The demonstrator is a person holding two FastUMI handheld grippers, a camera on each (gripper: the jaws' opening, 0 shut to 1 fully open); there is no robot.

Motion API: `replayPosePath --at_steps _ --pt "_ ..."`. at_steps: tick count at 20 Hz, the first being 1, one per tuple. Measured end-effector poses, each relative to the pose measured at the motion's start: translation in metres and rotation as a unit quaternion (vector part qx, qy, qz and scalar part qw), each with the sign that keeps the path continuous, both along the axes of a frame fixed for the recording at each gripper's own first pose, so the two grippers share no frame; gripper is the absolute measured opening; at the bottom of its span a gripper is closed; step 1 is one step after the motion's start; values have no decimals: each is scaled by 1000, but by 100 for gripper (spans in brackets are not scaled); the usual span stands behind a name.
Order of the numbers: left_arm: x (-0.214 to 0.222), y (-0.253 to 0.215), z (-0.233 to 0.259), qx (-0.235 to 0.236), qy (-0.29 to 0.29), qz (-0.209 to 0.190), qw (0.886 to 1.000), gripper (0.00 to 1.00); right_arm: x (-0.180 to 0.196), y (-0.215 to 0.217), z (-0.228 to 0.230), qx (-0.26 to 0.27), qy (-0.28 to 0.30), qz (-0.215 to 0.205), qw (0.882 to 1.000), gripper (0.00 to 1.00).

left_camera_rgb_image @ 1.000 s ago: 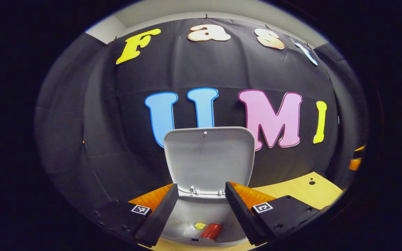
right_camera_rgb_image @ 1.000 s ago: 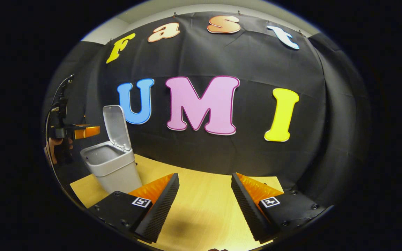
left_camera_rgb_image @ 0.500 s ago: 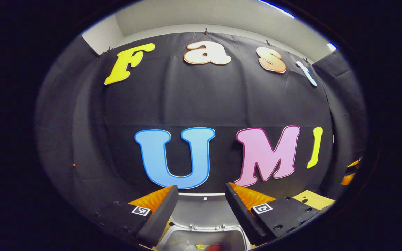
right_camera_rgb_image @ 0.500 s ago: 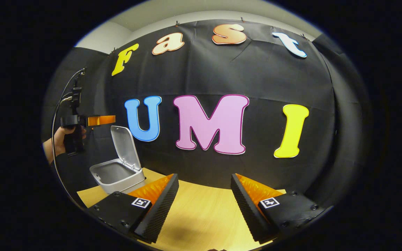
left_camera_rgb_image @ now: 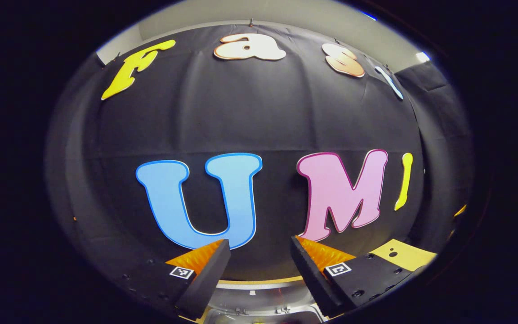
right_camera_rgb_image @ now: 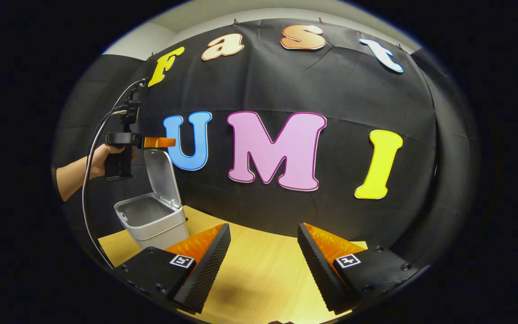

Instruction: Press the lid of the desktop garbage bin to open it, pick up the crumpled paper on the desktop and throw it into the bin, then pick up the pop can on the desktop and drop it into the bin, and finally close the garbage bin lid.

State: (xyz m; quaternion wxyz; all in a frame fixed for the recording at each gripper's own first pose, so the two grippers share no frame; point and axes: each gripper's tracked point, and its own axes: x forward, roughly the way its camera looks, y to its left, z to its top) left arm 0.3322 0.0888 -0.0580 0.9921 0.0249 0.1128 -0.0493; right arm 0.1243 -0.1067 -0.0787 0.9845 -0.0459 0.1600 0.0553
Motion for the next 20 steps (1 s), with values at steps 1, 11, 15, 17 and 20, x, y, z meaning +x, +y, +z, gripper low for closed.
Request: replayPosePath --at_steps 1,11,15,17,20 --pt "-3 -2 -3 0 11 -3 1000 90 0 -1 0 1 -2 -3 1000 97" --pt "-98 5 -31 -6 52 38 998 96 -22 -2 9 13 -18 -25 999 97" --pt "-147 4 -65 5 54 60 997 96 -38 -1 7 17 -15 -39 999 97" --pt "-166 -1 -89 9 66 60 996 95 -43 2 7 18 -12 -43 999 97" --pt "-188 -4 -126 2 106 63 992 95 -52 9 12 15 -14 -50 999 97"
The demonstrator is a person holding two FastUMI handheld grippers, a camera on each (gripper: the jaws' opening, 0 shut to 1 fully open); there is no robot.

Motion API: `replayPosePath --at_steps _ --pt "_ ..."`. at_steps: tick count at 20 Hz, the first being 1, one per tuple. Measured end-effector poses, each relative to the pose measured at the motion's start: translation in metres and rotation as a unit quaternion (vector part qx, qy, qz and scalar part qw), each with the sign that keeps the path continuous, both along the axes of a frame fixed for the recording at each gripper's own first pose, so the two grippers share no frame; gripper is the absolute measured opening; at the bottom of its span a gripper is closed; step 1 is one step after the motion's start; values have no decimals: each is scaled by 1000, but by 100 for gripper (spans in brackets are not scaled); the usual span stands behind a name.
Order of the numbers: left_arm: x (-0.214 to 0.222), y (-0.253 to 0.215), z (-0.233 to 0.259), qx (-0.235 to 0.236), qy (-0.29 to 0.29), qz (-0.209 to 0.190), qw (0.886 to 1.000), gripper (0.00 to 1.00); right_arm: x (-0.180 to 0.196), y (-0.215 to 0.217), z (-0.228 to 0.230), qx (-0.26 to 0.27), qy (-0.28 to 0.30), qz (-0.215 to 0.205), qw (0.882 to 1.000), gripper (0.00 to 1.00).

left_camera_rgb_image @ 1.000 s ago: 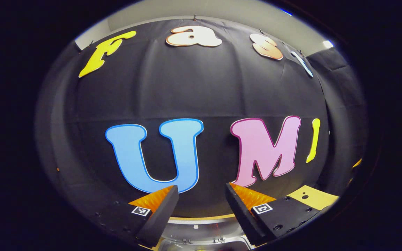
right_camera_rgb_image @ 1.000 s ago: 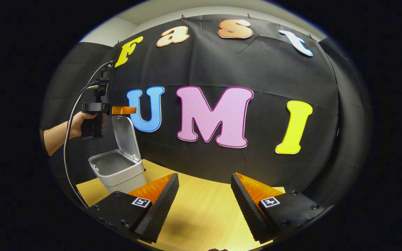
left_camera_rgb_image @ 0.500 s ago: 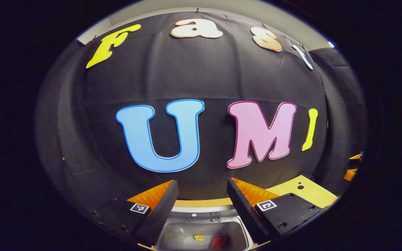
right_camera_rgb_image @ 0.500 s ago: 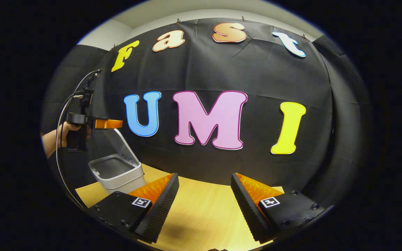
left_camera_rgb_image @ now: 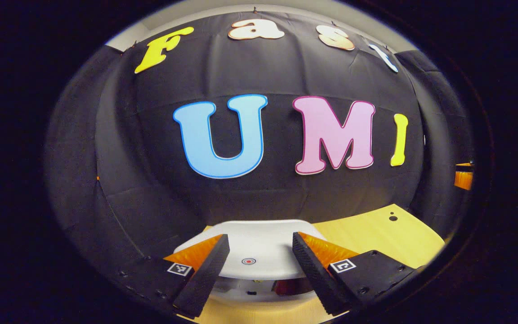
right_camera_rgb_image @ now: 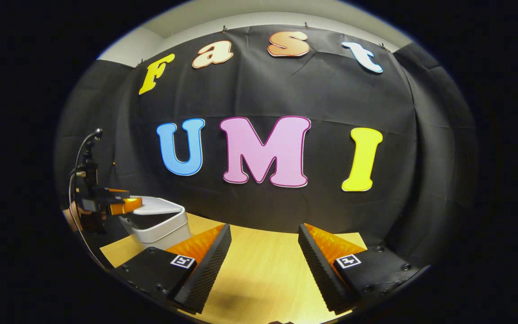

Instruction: Press the lid of the desktop garbage bin to open it, pick up the crumpled paper on the desktop and throw it into the bin, then pick up the pop can on the desktop and drop it into the bin, and finally close the garbage bin lid.

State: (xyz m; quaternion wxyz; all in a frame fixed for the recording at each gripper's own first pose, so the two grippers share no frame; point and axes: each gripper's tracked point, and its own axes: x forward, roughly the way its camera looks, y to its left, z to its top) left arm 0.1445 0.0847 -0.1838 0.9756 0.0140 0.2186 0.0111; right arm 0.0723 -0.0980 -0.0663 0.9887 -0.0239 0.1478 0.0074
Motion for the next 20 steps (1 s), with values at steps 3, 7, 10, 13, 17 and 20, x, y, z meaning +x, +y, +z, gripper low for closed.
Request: replayPosePath --at_steps 3,7,10,13,17,20 --pt "-8 -1 -15 3 0 -5 1000 98 -8 7 1 -11 1 -5 1000 97" --pt "-18 -4 -29 -14 -2 -11 1000 98 -19 18 5 -16 1 -19 1000 97" --pt "-21 -4 -30 6 -31 -30 999 98 -25 26 5 -21 7 -27 999 97" --pt "-24 -5 -31 9 -59 -40 997 98 -33 35 7 -27 3 -37 999 97" --pt "-26 -6 -31 -4 -102 -49 994 99 -45 37 13 -40 -8 -62 997 97" --pt "-29 -7 -35 -18 -107 -68 992 99 -55 37 10 -45 -8 -77 996 96"
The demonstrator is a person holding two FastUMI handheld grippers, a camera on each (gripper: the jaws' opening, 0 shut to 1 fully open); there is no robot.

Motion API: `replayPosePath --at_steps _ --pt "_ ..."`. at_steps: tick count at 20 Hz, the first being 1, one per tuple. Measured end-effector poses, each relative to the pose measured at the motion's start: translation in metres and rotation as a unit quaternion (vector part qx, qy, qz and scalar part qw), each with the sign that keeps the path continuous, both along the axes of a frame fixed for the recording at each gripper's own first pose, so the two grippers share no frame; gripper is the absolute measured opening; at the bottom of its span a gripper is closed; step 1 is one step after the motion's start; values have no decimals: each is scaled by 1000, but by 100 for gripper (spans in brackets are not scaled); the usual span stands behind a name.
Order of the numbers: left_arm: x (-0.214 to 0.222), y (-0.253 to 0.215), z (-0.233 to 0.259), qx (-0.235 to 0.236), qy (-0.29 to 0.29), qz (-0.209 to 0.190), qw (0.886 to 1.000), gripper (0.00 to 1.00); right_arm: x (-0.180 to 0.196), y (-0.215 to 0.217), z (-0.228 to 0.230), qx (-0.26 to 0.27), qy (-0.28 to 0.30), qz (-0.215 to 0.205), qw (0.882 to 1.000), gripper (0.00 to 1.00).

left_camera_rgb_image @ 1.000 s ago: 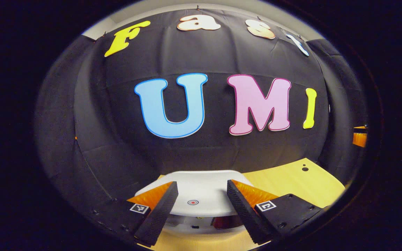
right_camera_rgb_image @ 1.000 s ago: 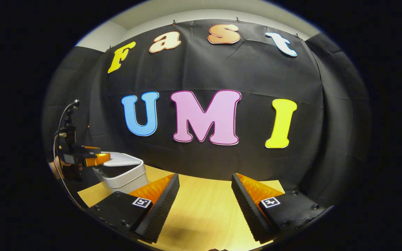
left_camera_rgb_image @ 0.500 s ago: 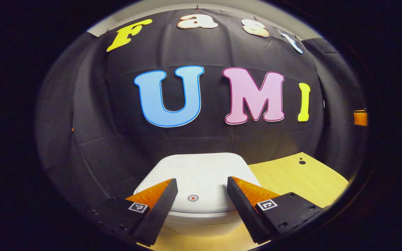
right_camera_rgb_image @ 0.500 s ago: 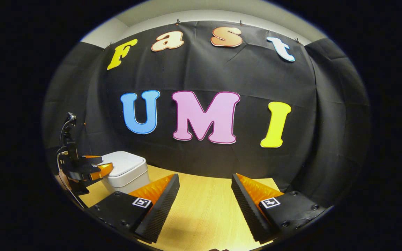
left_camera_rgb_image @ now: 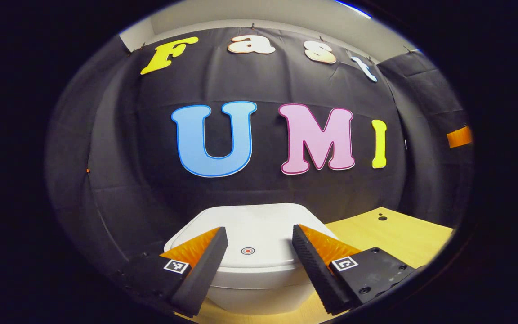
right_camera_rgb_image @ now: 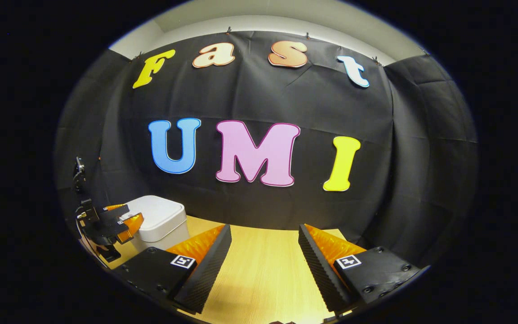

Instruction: Press the lid of the desktop garbage bin to open it, pick up the crumpled paper on the desktop and throw it into the bin, then pick up the pop can on the desktop and drop it into the bin, and finally close the garbage bin lid.

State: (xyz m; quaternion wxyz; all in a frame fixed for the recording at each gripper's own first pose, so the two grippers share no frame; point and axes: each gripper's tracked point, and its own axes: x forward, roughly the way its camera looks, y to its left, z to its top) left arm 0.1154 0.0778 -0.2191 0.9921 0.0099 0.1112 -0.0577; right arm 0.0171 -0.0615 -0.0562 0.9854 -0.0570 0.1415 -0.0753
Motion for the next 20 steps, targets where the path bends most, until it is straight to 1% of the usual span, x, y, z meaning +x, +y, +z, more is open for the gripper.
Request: replayPosePath --at_steps 2,4,5,6,7,8,10,12,13,14,16,17,18,20 --pt "0 1 1 -4 2 -11 1000 99 -6 0 -4 -3 1 -10 1000 97" --pt "1 0 5 19 4 -19 1000 99 -11 7 -6 6 0 -13 1000 97" --pt "-1 2 8 27 6 -13 1000 98 -14 9 -4 6 -6 -17 1000 97" --pt "-1 4 20 31 -7 -4 999 98 -16 9 -1 5 -12 -22 1000 97" --pt "-4 4 34 31 -20 8 999 95 -19 11 0 5 -17 -26 999 96" --pt "-9 3 48 30 -32 18 999 95 -22 12 4 6 -28 -30 999 97" --pt "-23 -8 73 14 -51 22 998 95 -27 14 13 5 -50 -37 998 97" --pt "-38 -18 94 -15 -60 27 998 95 -32 17 18 5 -67 -43 997 97" --pt "-47 -21 105 -29 -65 31 997 99 -36 17 18 6 -72 -47 996 97" --pt "-55 -23 115 -37 -70 37 996 95 -39 18 18 7 -77 -50 996 97" --pt "-74 -22 127 -40 -77 56 995 95 -44 22 14 13 -77 -49 996 97" --pt "-85 -25 132 -36 -80 58 994 95 -50 22 6 13 -66 -52 996 97" --pt "-96 -32 133 -33 -80 54 995 95 -56 21 2 10 -61 -55 997 97" --pt "-119 -54 131 -45 -63 29 997 95 -64 26 -1 10 -61 -52 997 97"
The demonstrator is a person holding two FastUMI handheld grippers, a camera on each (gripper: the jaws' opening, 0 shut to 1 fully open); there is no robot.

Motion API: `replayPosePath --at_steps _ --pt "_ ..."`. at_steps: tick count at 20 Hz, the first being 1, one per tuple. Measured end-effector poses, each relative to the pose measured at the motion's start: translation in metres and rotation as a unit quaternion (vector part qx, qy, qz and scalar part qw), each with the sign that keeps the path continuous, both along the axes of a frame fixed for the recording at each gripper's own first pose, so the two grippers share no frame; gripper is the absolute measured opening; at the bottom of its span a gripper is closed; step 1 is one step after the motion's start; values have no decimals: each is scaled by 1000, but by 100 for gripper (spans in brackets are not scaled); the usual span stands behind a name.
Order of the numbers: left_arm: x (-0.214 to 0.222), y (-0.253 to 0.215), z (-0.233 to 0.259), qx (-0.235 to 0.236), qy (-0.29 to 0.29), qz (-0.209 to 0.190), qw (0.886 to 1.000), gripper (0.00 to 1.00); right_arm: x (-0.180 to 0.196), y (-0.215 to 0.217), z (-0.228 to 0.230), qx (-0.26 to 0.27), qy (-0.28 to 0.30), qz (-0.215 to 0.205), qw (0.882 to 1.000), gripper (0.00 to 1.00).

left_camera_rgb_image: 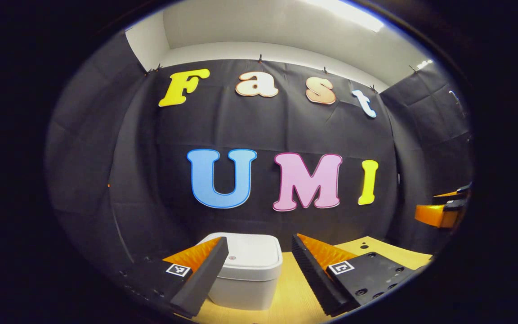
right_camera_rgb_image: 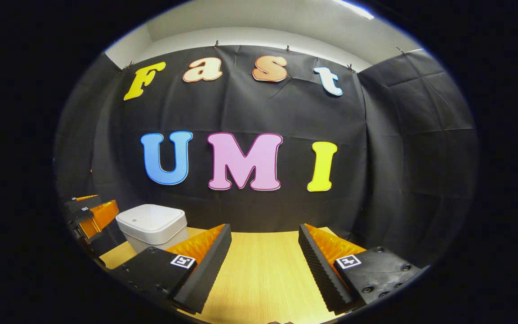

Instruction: Press the lid of the desktop garbage bin to open it, pick up the crumpled paper on the desktop and throw it into the bin, then pick up the pop can on the desktop and drop it into the bin, and finally close the garbage bin lid.

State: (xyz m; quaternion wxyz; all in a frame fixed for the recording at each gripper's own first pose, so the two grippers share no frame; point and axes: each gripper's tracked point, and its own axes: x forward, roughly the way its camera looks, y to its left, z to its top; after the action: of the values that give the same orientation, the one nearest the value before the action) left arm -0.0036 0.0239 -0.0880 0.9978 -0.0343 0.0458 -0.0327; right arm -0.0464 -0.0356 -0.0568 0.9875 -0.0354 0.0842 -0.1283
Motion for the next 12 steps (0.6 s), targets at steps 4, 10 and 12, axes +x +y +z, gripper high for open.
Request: replayPosePath --at_steps 4,10,12 --pt "-24 -6 5 -3 -10 7 1000 95 -11 17 -11 4 7 25 1000 97" --pt "-20 -27 22 -6 -27 -22 999 95 -17 47 -5 -10 3 67 998 97" --pt "-20 -25 26 2 -34 -22 999 95 -15 51 -1 -7 -6 71 997 97"
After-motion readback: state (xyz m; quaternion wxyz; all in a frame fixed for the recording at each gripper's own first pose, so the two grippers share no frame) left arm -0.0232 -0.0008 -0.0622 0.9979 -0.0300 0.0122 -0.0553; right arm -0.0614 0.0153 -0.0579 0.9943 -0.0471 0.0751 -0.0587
